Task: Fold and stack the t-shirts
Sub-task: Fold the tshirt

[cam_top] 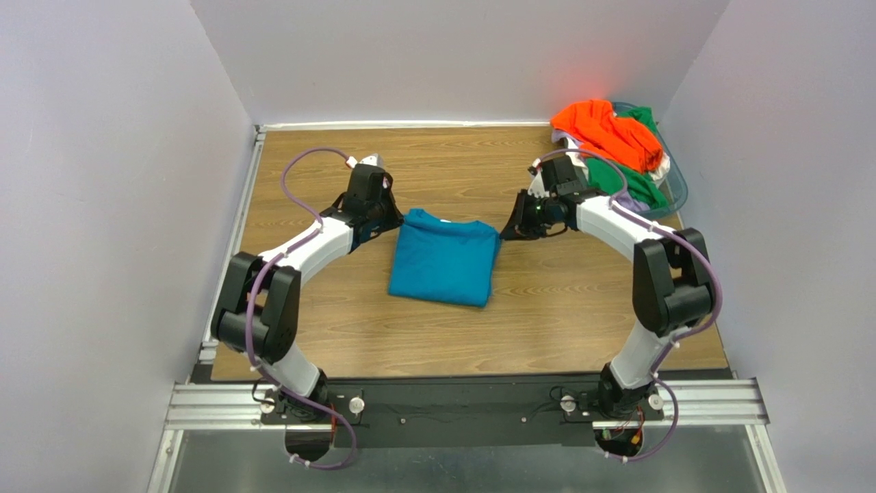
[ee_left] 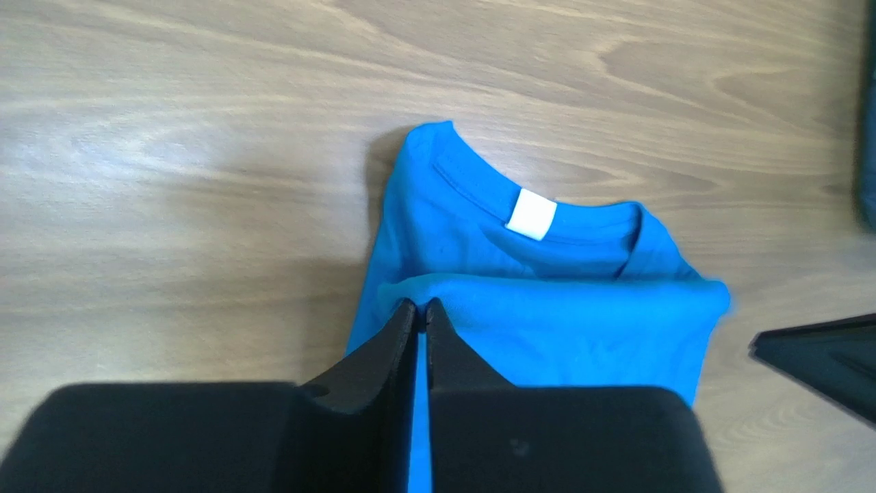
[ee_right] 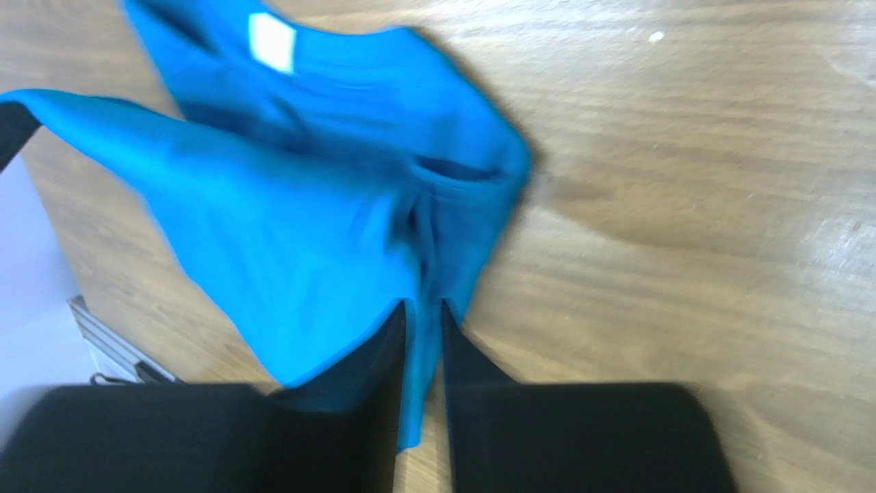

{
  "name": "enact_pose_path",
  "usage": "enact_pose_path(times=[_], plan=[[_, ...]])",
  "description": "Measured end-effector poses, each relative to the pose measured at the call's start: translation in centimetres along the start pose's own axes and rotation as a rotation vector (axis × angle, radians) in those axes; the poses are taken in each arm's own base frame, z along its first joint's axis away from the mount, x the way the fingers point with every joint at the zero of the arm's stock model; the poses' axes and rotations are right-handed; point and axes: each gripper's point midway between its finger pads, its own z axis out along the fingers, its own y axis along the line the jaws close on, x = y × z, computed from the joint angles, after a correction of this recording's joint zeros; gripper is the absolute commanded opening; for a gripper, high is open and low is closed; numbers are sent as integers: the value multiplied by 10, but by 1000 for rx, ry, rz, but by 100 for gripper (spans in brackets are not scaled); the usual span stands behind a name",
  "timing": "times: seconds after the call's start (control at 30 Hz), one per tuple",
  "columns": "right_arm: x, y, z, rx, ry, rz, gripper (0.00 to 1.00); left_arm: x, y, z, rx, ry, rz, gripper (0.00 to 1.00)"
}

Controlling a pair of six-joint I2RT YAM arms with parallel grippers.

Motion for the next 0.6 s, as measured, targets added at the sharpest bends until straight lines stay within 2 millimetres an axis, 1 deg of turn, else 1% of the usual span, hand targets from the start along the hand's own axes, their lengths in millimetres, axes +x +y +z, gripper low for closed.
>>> enact_pose_path(times=[0.03,0.07,0.1,0.2,0.3,0.37,0.43,0.5,0.6], plan=[[-2,-2,3,5,3,8,41,-1,4,4,-12,1,4,56],[-6,-5,7,10,6,22,76,-3,6,6,-18,0,-2,97],[-8,-7,9,11,8,30,100,-4,7,9,-23,0,1,98],[-13,-6,12,-3,14,52,100,-11,9,10,-27,-11,8,98],[-19,-1,6,-24,-1,51,100,-14,7,8,-20,-22,8,98],[-23,8,-4,-46,-21,41,100,-13,7,1,-17,-27,7,98],[-23,16,-18,-70,-48,24,100,-12,7,-9,-7,-37,8,98],[-16,24,-36,-95,-71,8,100,-11,6,-21,9,-50,7,98],[2,28,-61,-121,-102,-13,100,-6,4,-38,41,-60,6,98]])
